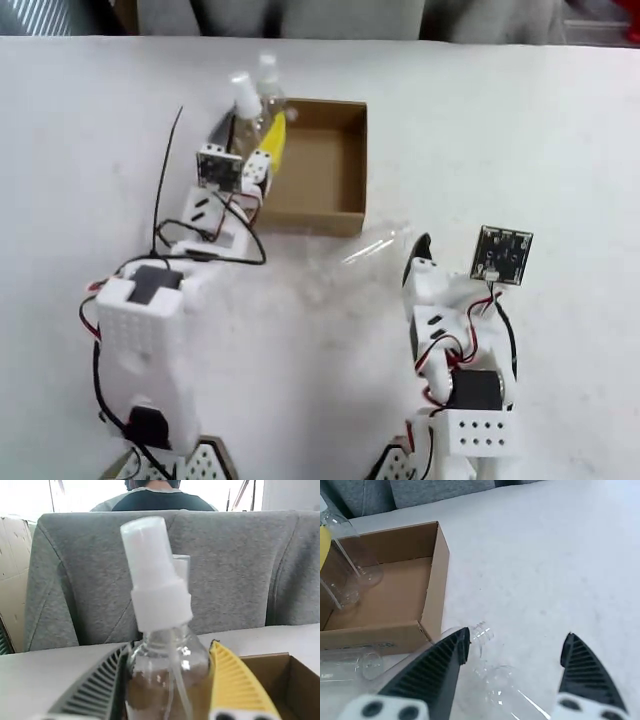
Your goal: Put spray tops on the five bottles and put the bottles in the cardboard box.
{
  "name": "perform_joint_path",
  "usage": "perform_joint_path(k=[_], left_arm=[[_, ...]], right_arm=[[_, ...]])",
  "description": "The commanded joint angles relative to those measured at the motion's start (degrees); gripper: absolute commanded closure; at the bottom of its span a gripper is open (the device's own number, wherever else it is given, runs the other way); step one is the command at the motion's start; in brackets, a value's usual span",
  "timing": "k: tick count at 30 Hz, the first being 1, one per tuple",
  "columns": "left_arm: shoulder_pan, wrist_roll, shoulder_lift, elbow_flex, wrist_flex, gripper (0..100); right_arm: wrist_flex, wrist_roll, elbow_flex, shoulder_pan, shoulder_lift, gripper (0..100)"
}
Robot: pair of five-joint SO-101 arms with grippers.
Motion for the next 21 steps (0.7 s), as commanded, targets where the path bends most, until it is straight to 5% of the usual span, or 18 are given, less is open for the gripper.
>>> perform_joint_path(k=[1,21], left_arm=[[0.9,-0.5,-0.7,-3.4,-1.2,89],[0.6,-0.5,4.3,-9.1,0.9,89]], right_arm=[[-0.2,0.0,-0.3,0.7,-0.7,73.3],[-0.2,0.0,-0.3,0.4,-0.7,73.3]])
